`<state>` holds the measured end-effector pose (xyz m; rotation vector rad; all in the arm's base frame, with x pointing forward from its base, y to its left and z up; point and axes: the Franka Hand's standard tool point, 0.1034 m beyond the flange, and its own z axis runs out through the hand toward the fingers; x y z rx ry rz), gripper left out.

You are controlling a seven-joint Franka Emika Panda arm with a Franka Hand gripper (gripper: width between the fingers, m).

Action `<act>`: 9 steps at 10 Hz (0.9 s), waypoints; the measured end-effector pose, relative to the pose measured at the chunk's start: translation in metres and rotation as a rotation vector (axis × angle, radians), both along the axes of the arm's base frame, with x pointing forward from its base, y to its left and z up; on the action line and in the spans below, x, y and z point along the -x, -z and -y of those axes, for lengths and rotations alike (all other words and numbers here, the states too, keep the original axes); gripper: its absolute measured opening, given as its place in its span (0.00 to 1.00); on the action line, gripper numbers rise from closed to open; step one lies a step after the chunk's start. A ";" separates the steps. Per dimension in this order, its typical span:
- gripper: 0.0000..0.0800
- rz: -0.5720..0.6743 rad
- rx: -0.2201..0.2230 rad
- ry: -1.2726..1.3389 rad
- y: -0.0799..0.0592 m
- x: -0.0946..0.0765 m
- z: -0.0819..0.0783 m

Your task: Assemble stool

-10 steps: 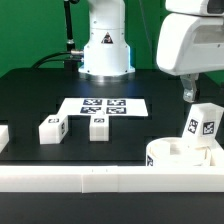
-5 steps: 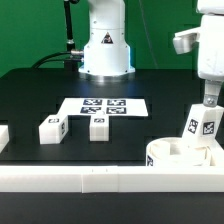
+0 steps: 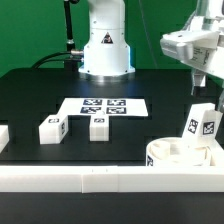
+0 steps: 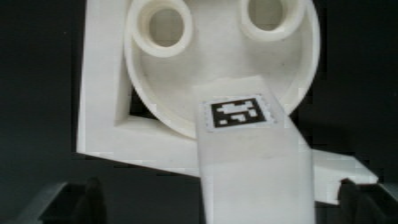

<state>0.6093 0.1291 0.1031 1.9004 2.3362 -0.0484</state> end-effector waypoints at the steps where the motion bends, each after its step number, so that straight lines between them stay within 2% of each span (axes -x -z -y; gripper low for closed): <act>1: 0.81 -0.009 0.011 -0.058 0.003 0.001 0.002; 2: 0.81 -0.021 0.026 -0.144 0.006 0.001 0.006; 5: 0.81 -0.029 0.025 -0.118 0.013 0.005 0.010; 8: 0.80 -0.031 0.025 -0.115 0.015 0.005 0.012; 9: 0.58 -0.032 0.026 -0.115 0.015 0.005 0.013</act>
Offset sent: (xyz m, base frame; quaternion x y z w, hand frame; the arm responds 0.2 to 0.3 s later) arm -0.0075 0.0004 -0.0096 -0.0014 0.0160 -0.0010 0.9999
